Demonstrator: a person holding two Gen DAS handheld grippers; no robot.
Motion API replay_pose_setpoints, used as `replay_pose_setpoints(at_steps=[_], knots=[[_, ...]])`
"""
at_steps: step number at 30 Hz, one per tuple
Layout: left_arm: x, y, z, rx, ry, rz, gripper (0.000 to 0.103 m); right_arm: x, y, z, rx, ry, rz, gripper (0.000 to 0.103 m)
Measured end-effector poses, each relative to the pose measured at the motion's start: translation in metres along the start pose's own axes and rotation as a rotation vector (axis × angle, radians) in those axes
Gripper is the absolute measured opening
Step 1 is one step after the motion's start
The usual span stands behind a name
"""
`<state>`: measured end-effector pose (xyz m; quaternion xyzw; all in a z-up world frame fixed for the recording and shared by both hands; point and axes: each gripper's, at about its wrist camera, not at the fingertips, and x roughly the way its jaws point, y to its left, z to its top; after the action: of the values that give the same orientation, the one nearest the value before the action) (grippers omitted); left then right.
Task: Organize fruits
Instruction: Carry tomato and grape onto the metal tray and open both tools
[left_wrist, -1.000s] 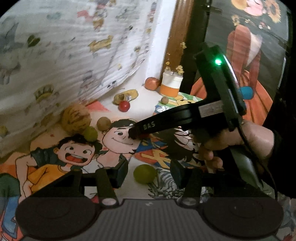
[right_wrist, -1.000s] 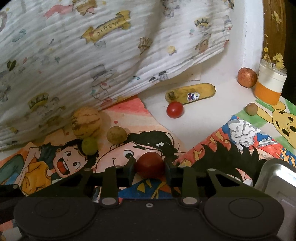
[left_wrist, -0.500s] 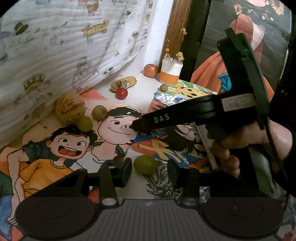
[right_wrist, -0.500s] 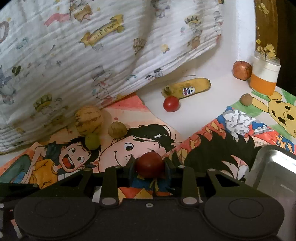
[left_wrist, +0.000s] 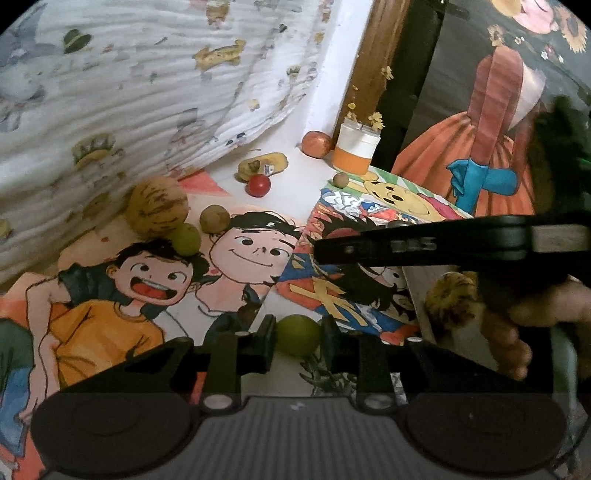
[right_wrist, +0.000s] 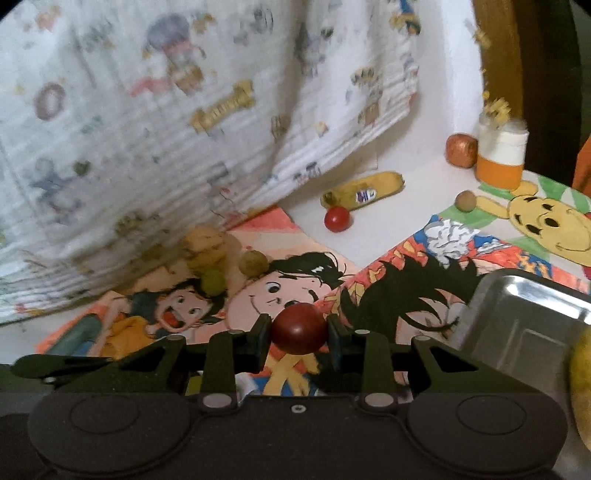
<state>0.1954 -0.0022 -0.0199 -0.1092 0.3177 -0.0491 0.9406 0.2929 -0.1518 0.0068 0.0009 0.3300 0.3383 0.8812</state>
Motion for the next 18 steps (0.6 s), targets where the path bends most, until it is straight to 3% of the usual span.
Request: replay_pose_setpoints(at_steps=[8,18], knots=[[-0.018,-0.023,-0.002,0.007,-0.027,-0.034,0.028,-0.070,-0.012,-0.015,0.040,-0.098,-0.051,0.034],[-0.025,-0.067,-0.004,0.043,-0.031,-0.100,0.028,-0.121,-0.056,-0.048,0.121,-0.150,-0.140,0.034]])
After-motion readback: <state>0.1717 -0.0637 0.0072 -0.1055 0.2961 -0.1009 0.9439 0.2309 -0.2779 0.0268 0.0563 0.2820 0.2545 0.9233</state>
